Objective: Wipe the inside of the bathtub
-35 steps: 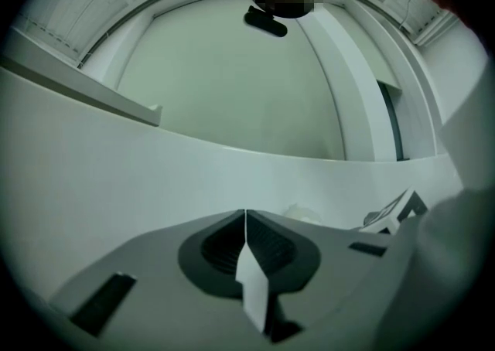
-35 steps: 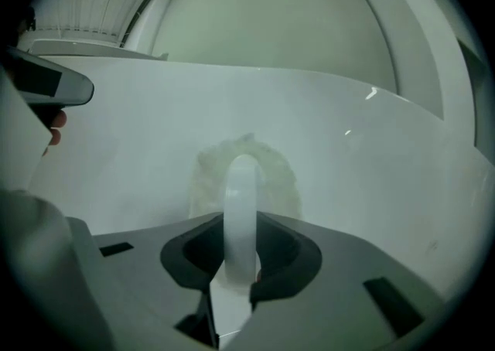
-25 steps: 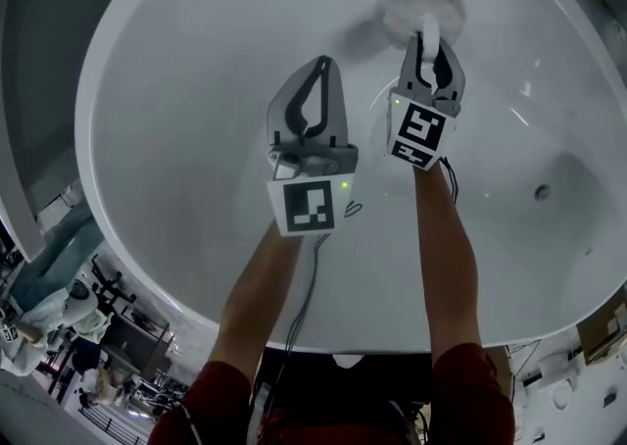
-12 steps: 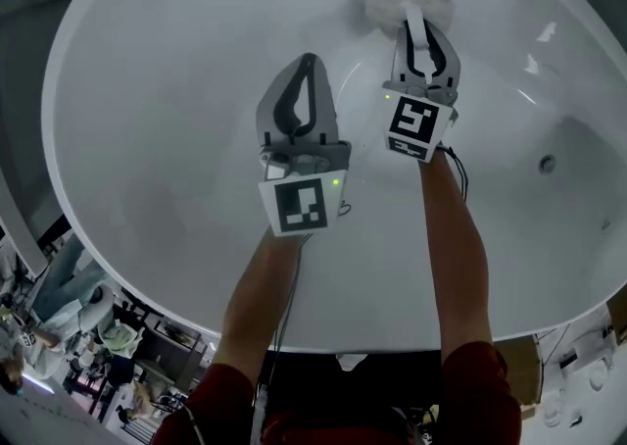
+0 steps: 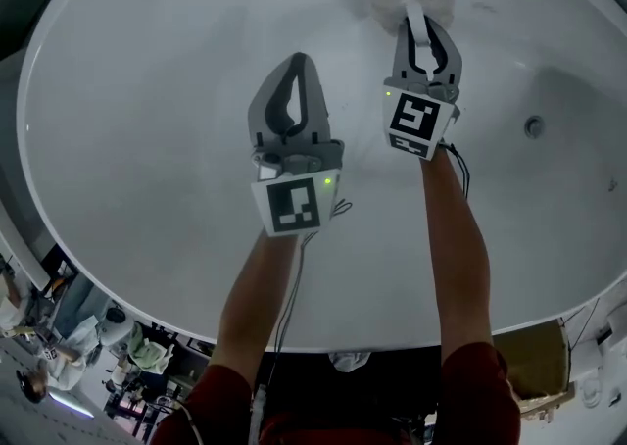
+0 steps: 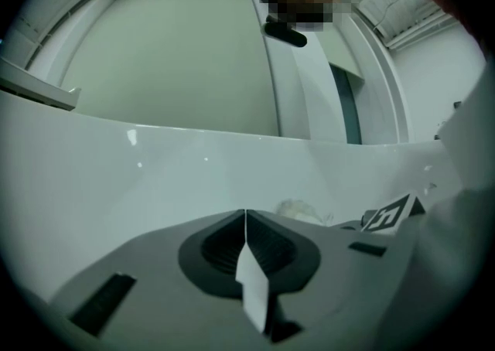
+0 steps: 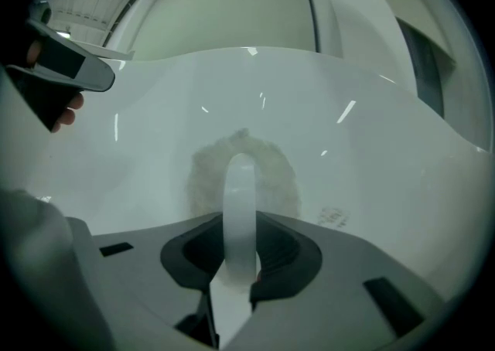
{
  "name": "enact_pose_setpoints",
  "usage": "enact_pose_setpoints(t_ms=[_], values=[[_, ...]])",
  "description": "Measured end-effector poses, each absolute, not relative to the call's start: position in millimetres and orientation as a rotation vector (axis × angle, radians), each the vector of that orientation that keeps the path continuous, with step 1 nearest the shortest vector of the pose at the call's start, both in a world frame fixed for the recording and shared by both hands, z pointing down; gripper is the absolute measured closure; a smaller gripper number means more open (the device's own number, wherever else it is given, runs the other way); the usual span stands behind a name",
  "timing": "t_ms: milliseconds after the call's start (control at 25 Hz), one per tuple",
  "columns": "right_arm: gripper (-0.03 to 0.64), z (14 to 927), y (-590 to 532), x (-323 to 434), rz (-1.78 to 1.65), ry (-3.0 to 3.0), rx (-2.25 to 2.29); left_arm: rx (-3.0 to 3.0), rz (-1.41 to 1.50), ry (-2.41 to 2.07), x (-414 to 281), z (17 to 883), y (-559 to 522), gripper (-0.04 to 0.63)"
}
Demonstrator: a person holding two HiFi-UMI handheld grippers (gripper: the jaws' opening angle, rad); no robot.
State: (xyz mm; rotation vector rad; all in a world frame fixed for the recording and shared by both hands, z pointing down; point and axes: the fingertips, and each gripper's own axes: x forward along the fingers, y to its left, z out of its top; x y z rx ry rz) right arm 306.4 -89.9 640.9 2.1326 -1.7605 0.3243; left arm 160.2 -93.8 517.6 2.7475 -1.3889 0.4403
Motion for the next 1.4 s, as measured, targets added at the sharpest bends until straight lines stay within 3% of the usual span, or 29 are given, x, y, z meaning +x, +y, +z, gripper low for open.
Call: enact_pose_setpoints(t_ms=[200,520,920,1200,1400], values=[[0.526,645,-71,339,0.343,-1.719,2.176,2.781,0.436,-1.346,191,523,-81,0.579],[0.526,662,2,480,0.379,-1.608,2.265,2.842,0.417,-1.201,330,544,-21,0.578],[0.525,685,78,633,0.485,-1.356,2.415,2.897,0.432,-1.056,433,562,19,0.579],[0.526,674,83,684,0.51,-1.27,2.468,2.919,0.403,-0.98,496,551,5,0.578],[0.525,677,109,675,0.532,-1.252,2.493,2.935,0.412,-0.933,495,554,40,0.578]])
